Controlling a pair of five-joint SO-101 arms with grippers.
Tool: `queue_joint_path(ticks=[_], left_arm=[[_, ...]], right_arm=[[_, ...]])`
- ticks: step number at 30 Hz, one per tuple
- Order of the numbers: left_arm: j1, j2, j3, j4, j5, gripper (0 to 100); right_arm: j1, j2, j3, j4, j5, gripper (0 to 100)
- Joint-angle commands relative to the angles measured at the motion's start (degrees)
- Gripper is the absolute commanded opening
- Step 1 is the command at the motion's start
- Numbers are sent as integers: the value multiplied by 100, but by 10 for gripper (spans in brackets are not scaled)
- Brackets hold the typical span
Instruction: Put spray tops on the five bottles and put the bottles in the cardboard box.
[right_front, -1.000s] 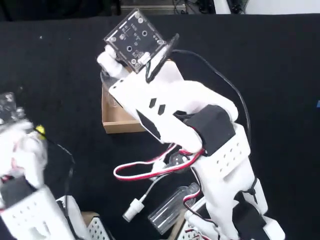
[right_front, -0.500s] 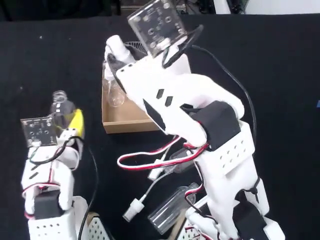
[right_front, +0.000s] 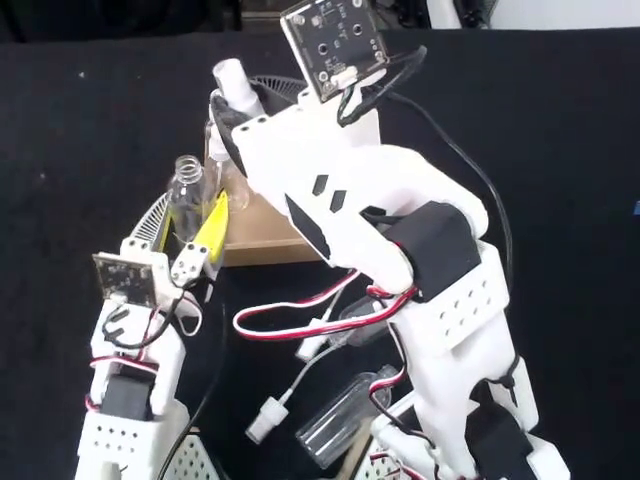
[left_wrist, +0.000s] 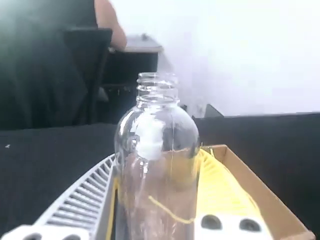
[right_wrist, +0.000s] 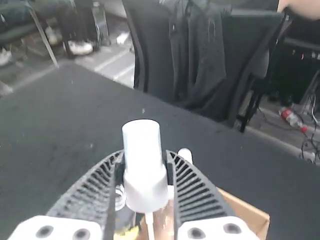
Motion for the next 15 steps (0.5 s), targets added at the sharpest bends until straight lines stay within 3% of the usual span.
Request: queue_joint_path(ticks=[1,9,15], left_arm=[[189,-79,136,-220,53,83],[110,-79,136,-211,18,83],[110,-70,136,-185,18,83]], right_arm=[[149,-215,-75,-431,-44,14],[149,-259,778,-1626,-44,11],[149,-286,866,-1758,-53,11]])
